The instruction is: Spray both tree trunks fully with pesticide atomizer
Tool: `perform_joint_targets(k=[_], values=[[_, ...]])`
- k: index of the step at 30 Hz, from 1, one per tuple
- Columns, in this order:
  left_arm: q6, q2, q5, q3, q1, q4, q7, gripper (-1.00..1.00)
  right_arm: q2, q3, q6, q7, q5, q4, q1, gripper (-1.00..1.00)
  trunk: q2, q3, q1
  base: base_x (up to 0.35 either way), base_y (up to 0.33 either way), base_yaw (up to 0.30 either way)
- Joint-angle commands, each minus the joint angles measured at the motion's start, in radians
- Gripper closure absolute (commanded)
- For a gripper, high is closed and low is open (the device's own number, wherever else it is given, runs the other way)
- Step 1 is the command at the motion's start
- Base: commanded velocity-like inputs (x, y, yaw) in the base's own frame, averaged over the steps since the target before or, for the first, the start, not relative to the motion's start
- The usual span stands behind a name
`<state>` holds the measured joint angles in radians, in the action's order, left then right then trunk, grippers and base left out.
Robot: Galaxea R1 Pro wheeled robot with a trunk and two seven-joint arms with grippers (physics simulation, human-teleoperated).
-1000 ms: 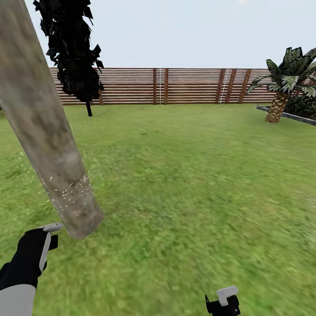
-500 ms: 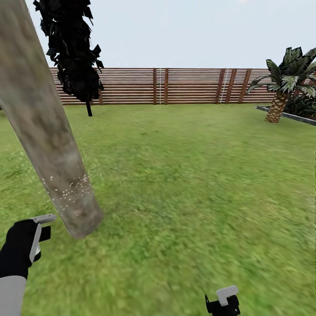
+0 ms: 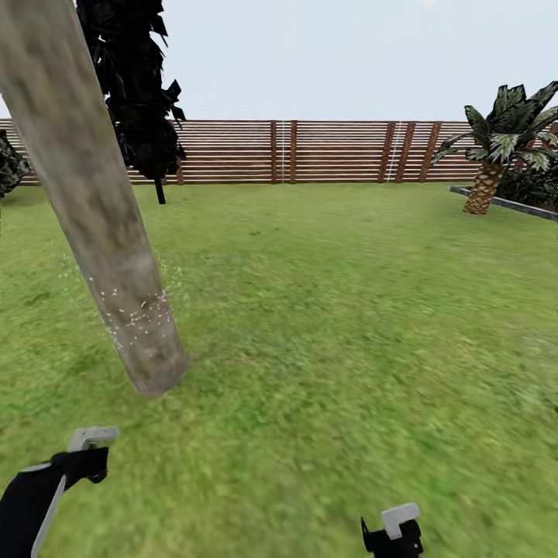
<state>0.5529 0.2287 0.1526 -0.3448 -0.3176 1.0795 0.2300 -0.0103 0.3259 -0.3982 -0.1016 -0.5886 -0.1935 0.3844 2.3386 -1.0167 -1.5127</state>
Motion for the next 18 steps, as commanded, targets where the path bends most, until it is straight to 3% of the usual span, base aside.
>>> perform_joint_targets(k=[1,2,4,5,7,11,14,16,18], values=[[-0.045,0.001,0.045,-0.002,0.016,-0.005,0.086,1.0,0.0,0.005,-0.002,-0.003,-0.013,-0.015,0.001,-1.0,0.0,-0.001,0.001,-0.341,0.0,0.0],[-0.074,0.0,0.073,-0.001,0.022,-0.011,0.138,1.0,0.0,0.004,-0.002,0.0,-0.021,-0.03,0.001,-1.0,0.0,-0.001,0.001,-0.34,0.0,0.0],[-0.173,0.0,0.202,0.013,0.029,-0.038,0.29,1.0,0.0,-0.01,0.001,0.064,-0.095,-0.103,0.001,-1.0,0.0,-0.001,0.001,-0.34,0.0,0.0],[-0.207,-0.001,0.244,0.016,0.03,-0.049,0.334,1.0,0.0,-0.014,0.002,0.107,-0.129,-0.128,0.001,-1.0,0.0,-0.001,0.001,-0.34,0.0,0.0],[-0.28,-0.001,0.324,0.02,0.031,-0.075,0.444,1.0,0.0,-0.018,0.004,0.26,-0.204,-0.184,0.001,-1.0,0.0,-0.001,0.001,-0.333,0.0,0.0],[-0.33,-0.002,0.411,0.023,0.027,-0.109,0.623,1.0,0.008,-0.02,0.005,0.54,-0.243,-0.244,0.008,-1.0,0.0,-0.001,0.001,-0.277,0.0,0.0],[-0.384,-0.009,0.466,0.026,0.027,-0.117,0.666,1.0,0.01,-0.021,0.012,0.704,-0.251,-0.301,0.016,-1.0,0.0,-0.001,0.001,-0.069,0.0,0.0],[-0.426,-0.013,0.484,0.029,0.027,-0.136,0.673,1.0,0.01,-0.021,0.038,0.795,-0.253,-0.332,0.018,-1.0,0.0,-0.001,0.001,-0.015,0.0,0.0],[-0.445,-0.015,0.49,0.057,0.026,-0.157,0.675,1.0,0.009,-0.022,0.061,0.854,-0.253,-0.351,0.025,-1.0,0.0,-0.001,0.001,-0.005,0.0,0.0]])
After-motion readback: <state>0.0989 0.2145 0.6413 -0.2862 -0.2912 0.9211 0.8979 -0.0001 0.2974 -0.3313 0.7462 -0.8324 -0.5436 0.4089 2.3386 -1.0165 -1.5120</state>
